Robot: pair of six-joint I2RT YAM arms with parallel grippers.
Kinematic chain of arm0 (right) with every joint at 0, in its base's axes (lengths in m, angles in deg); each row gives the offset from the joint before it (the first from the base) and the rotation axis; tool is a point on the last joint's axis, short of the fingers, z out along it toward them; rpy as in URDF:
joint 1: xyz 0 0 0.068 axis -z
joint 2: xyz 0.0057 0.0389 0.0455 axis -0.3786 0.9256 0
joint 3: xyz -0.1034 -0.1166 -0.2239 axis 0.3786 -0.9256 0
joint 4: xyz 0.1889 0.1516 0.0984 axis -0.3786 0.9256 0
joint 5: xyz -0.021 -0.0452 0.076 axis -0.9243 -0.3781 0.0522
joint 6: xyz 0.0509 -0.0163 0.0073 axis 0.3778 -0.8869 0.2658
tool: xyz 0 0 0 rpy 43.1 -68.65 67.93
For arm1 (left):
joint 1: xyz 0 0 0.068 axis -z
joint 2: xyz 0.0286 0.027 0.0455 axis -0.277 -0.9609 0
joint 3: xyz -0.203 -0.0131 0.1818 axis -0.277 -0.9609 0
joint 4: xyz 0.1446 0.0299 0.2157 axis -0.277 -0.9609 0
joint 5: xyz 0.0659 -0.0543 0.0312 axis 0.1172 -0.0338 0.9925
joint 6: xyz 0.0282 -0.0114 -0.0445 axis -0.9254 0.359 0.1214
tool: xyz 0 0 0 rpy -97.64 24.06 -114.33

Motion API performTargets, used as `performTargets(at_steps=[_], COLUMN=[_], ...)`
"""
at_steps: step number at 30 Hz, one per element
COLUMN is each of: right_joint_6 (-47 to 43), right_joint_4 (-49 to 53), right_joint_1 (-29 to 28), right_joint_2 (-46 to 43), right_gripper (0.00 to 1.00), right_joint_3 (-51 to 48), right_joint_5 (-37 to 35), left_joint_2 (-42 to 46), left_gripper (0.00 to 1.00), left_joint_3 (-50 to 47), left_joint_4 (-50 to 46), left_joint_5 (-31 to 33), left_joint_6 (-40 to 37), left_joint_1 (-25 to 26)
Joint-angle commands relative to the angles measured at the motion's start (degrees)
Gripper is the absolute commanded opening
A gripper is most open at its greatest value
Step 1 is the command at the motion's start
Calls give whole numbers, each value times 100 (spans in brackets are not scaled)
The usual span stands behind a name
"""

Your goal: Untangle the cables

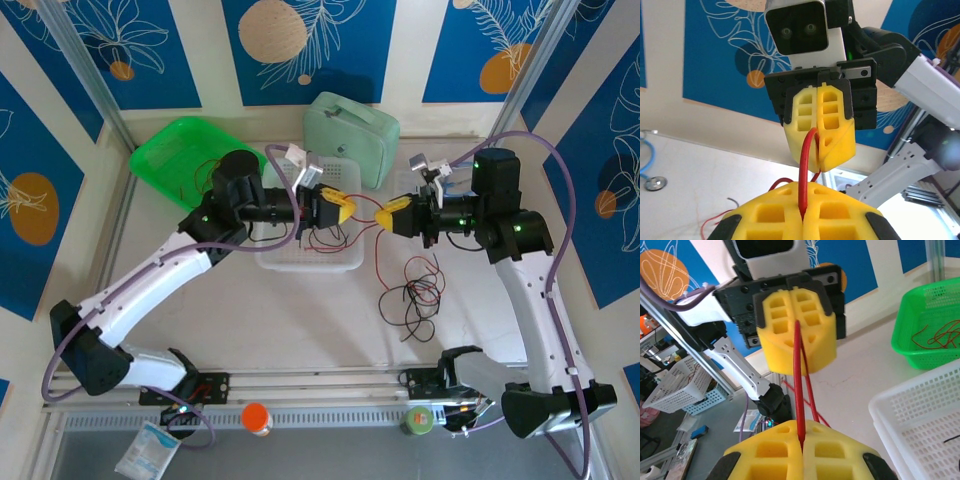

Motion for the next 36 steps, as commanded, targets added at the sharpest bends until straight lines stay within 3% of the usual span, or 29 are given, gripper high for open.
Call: performTargets(at_steps=[1, 3, 4, 8, 11, 14, 17, 20, 26, 36], right_joint_6=[-24, 58, 173, 654, 1016, 1519, 2130, 2687, 3267, 3963], right_joint_4=[318, 326, 283, 68, 92, 183, 416, 713, 1078, 1190], right_joint_1=[44, 36, 23, -92, -249, -334, -332, -328, -333, -403], right_joint_2=[-72, -101, -125, -271, -443, -690, -956, -1197, -1567, -1961], right_gripper=[0, 1, 12, 77, 92, 96, 97, 95, 90, 88], right_joint_3=[-18, -19, -29, -162, -251, -380, -530, -729, -1308, -2303], right_joint_5=[-299, -506, -659, -1109, -1756, -2583, -3408, -4081, -4433, -4744], left_joint_2=[320, 389, 412, 423, 382, 248, -1, -307, -1065, -2136], left_gripper=[0, 0, 0, 0, 0, 0, 0, 0, 0, 0], left_joint_3=[153, 360, 481, 890, 1135, 1394, 1682, 1859, 2114, 1951], left_joint_4=[-723, -1328, -1615, -2536, -3024, -3380, -3676, -3783, -3613, -2751], left_joint_5=[723, 1220, 1515, 2762, 3900, 5102, 5706, 5658, 5546, 5880], left_joint_6=[-452, -698, -795, -989, -1007, -909, -612, -251, 267, 530], left_joint_1=[41, 36, 41, 37, 16, -102, -552, -1274, -2659, -3737])
